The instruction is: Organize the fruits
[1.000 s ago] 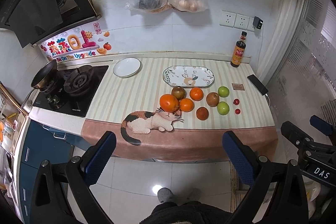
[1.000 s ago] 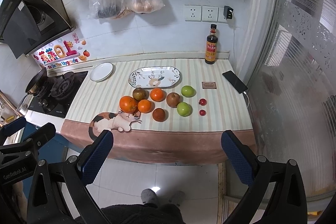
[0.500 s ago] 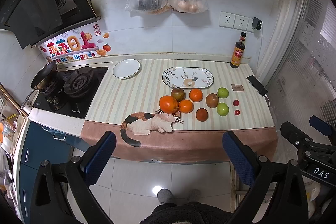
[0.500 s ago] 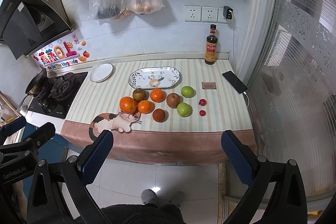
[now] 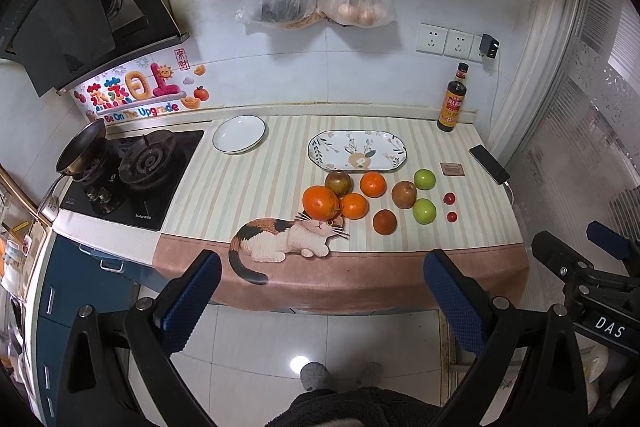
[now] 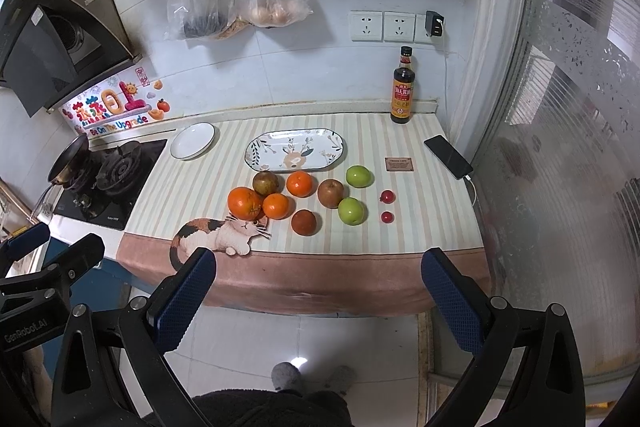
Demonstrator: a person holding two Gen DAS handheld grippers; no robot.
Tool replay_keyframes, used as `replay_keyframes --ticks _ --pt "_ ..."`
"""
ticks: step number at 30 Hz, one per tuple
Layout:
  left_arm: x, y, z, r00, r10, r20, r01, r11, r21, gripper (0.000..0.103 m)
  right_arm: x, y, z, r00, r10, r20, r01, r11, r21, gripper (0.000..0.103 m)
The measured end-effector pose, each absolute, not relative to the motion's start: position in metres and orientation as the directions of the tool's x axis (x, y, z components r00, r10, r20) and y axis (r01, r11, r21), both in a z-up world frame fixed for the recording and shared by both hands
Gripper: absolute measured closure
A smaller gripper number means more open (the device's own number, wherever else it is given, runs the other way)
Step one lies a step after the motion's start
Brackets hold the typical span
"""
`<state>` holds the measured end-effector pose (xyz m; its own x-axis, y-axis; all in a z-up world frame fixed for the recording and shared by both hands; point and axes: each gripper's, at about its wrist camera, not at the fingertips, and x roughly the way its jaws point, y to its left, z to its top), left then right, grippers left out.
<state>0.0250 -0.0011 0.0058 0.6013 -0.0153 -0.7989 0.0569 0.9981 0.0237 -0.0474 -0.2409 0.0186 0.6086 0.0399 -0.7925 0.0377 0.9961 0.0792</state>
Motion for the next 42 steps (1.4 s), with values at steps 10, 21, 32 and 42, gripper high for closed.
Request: replay_keyframes --ticks 10,21,32,42 --pt "0.085 0.045 -0.04 0.643 0.096 -0.76 -0.035 0.995 0.096 0.0 0.0 -0.232 -0.027 0.629 0.115 -0.769 0.105 0.967 0.23 0.0" --pt "0.204 0.061 -0.159 0.369 0.048 -0.928 -0.02 0.999 0.044 0.0 0.106 -0.23 -0.138 0.457 0.183 -0.871 0.186 0.937 0.294 0.0" --pt "0.318 0.062 -0.316 -0.018 -0.294 -0.956 -0.388 0.883 -0.264 0.002 0.252 -0.252 -0.239 0.271 0.266 -0.925 0.159 0.935 0.316 0.0" --pt "0.339 0.046 -0.362 -0.017 -0.346 -0.938 -0.486 0.823 -0.295 0.028 0.322 -0.241 -0.288 0.131 0.311 -0.941 0.083 0.943 0.323 0.0"
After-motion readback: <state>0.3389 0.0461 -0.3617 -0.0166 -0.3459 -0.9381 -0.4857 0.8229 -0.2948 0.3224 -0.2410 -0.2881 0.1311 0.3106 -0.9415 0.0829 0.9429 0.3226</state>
